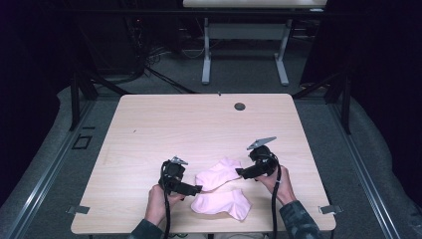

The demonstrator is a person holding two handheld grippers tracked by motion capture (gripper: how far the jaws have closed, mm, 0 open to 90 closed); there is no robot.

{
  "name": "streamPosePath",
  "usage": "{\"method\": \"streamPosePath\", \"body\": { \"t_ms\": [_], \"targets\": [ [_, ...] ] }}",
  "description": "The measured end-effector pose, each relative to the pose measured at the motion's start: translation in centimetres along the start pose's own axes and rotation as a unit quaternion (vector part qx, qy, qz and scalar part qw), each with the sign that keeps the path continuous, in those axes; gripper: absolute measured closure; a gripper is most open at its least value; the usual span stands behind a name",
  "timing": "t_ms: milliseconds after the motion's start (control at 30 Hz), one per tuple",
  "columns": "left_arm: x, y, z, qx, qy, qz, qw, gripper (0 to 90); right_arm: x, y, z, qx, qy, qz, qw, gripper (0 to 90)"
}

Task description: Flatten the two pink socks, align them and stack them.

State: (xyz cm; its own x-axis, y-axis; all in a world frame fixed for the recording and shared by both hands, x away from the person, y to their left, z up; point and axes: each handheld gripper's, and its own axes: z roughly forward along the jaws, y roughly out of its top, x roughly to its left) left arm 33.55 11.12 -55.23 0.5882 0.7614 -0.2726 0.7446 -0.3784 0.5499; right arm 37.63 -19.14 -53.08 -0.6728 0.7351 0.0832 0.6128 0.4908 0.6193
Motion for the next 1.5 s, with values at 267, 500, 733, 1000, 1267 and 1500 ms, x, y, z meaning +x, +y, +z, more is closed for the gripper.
{"method": "streamPosePath", "body": {
  "t_ms": [267, 500, 733, 1000, 1267, 1500],
  "targets": [
    [-0.2, 0.6, 1.0, 0.009, 0.009, 0.000, 0.9999, 28.4, -0.9, 1.4, 1.8, 0.011, -0.006, -0.014, 0.9998, 37.4],
    [-0.2, 1.0, 1.6, 0.015, 0.020, 0.005, 0.9997, 43.7, -0.7, 2.3, 3.7, 0.036, -0.011, -0.038, 0.9986, 52.8],
    [-0.1, 1.1, 1.6, 0.016, 0.024, 0.010, 0.9995, 55.0, -0.6, 2.3, 4.5, 0.053, -0.017, -0.039, 0.9977, 62.0],
    [-0.1, 1.1, 1.6, 0.018, 0.022, 0.014, 0.9995, 62.5, -0.4, 2.3, 5.0, 0.066, -0.018, -0.043, 0.9968, 67.0],
    [-0.1, 1.2, 1.6, 0.022, 0.021, 0.017, 0.9994, 69.3, -0.1, 2.3, 5.1, 0.071, -0.013, -0.043, 0.9965, 73.2],
    [-0.1, 1.2, 1.7, 0.025, 0.023, 0.020, 0.9992, 72.2, 0.0, 2.2, 5.2, 0.069, -0.014, -0.045, 0.9965, 77.9]
  ]
}}
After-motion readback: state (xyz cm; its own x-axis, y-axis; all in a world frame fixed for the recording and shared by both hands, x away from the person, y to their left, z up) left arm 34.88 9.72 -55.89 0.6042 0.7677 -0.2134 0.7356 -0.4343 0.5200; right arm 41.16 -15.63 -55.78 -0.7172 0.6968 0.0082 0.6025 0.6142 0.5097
